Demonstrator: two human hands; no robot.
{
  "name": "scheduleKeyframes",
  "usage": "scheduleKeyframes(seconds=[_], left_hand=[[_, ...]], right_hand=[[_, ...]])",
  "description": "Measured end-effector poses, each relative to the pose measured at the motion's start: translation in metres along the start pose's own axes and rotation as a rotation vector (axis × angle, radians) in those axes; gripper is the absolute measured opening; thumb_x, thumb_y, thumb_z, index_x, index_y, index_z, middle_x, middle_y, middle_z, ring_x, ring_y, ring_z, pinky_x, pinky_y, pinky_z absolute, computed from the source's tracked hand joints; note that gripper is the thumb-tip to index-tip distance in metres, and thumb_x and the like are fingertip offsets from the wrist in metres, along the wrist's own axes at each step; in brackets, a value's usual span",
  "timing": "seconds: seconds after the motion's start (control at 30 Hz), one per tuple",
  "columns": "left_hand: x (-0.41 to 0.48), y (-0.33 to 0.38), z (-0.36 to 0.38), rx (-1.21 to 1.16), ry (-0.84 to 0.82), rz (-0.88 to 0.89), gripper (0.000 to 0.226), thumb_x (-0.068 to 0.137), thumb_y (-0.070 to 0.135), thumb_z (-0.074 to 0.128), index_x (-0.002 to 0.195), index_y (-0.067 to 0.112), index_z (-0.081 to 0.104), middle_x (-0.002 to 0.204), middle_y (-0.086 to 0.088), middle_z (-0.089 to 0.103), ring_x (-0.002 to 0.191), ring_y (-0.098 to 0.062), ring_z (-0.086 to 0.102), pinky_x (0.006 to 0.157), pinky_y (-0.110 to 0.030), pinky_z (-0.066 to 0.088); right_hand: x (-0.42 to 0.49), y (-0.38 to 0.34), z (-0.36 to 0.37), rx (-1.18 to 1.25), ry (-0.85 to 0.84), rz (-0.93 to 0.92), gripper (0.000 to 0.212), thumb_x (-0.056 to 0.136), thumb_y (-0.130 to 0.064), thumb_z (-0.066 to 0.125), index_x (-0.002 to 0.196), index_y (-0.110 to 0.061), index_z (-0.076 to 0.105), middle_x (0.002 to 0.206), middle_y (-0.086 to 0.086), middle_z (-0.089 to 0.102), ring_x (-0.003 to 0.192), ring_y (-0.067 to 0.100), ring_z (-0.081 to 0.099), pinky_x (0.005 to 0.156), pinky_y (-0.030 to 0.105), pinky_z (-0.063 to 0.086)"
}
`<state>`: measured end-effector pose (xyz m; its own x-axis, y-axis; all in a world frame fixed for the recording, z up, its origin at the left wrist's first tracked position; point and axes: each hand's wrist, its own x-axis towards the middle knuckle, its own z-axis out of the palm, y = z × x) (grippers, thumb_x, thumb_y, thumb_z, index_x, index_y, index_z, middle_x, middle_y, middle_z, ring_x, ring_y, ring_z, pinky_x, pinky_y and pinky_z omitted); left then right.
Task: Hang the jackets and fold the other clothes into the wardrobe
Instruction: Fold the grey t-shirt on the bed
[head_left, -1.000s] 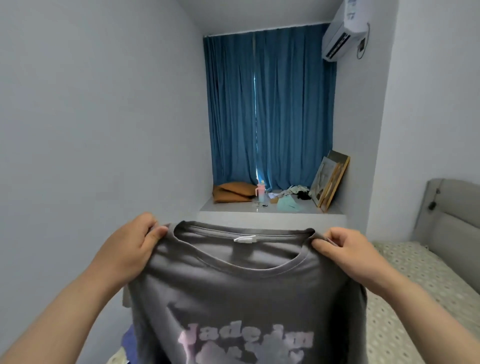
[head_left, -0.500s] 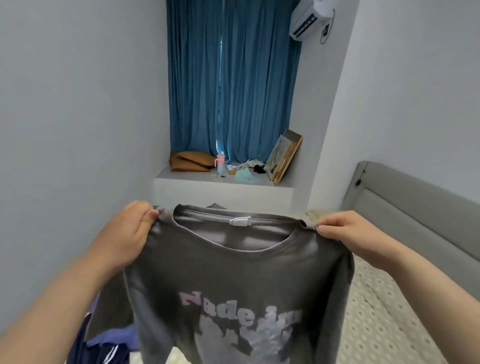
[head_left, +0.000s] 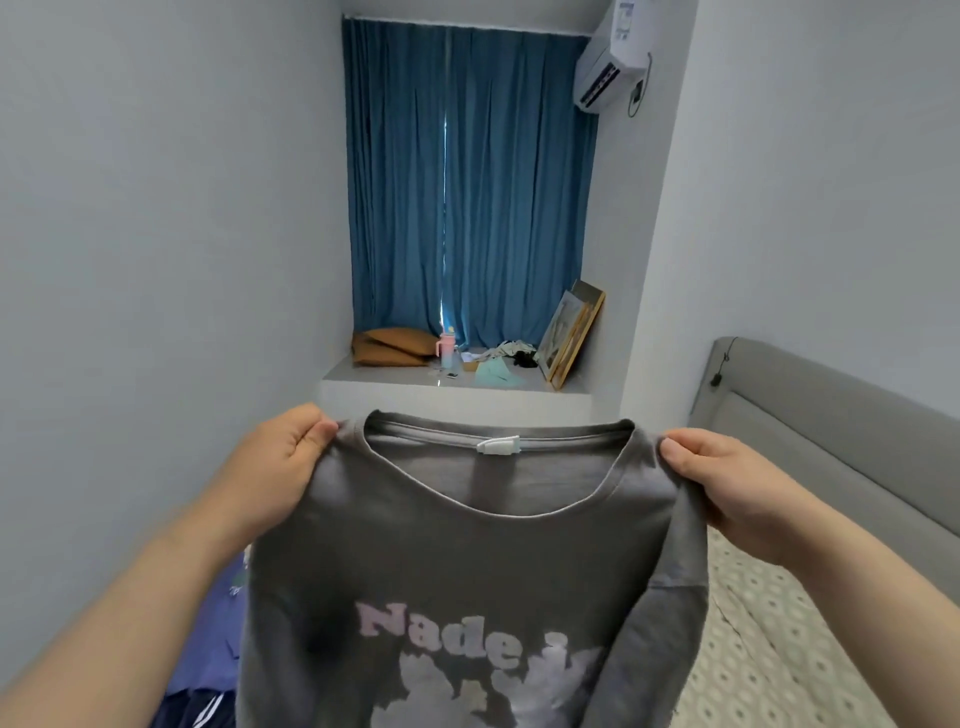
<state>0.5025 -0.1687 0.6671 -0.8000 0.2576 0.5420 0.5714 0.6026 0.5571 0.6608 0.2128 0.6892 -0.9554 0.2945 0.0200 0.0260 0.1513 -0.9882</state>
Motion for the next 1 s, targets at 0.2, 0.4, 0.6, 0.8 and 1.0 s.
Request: scheduleKeyframes(seconds=[0.2,0.4,0.6,0.8,1.0], left_hand=[[-0.015,0.053,0.044,0.039,0.041,0.053,0.034,0.101,0.029,0.048,0.069,0.018,0.048,0.064,0.004,0.054,0.066,-0.011,0.053,0.06,-0.03,0.039],[-0.026,0.096,0.089,0.074,0.053,0.087,0.035,0.1,0.033,0.049,0.067,0.027,0.041,0.06,0.008,0.049,0.062,-0.021,0.05,0.057,-0.037,0.037],[-0.021,0.113,0.103,0.139,0.034,0.04,0.039,0.101,0.035,0.047,0.064,0.023,0.039,0.061,0.005,0.049,0.062,-0.019,0.049,0.056,-0.037,0.036],[-0.016,0.12,0.09,0.246,-0.022,0.028,0.038,0.1,0.032,0.049,0.063,0.023,0.045,0.062,0.01,0.05,0.065,-0.022,0.049,0.058,-0.036,0.031],[-0.022,0.14,0.086,0.242,-0.065,0.034,0.038,0.1,0.027,0.049,0.067,0.011,0.054,0.064,0.002,0.056,0.067,-0.016,0.052,0.059,-0.033,0.034]], right_hand=[[-0.011,0.025,-0.066,-0.577,0.232,-0.101,0.027,0.102,-0.02,0.05,0.085,-0.015,0.071,0.079,-0.004,0.072,0.074,0.013,0.06,0.069,0.031,0.045],[0.006,0.072,-0.087,-0.394,0.529,0.024,0.032,0.103,-0.018,0.043,0.087,0.005,0.059,0.083,0.019,0.062,0.071,0.024,0.05,0.065,0.035,0.034],[-0.002,0.077,-0.105,-0.621,0.666,-0.209,0.041,0.103,-0.03,0.042,0.067,-0.012,0.05,0.068,0.002,0.057,0.07,0.03,0.049,0.06,0.039,0.031],[-0.023,0.061,-0.13,-0.786,0.567,-0.378,0.038,0.1,-0.033,0.051,0.068,-0.014,0.059,0.073,0.008,0.066,0.074,0.033,0.056,0.067,0.042,0.045],[-0.041,0.059,-0.141,-0.89,0.545,-0.294,0.046,0.099,-0.034,0.051,0.056,-0.017,0.05,0.066,0.005,0.061,0.069,0.029,0.048,0.064,0.038,0.037]])
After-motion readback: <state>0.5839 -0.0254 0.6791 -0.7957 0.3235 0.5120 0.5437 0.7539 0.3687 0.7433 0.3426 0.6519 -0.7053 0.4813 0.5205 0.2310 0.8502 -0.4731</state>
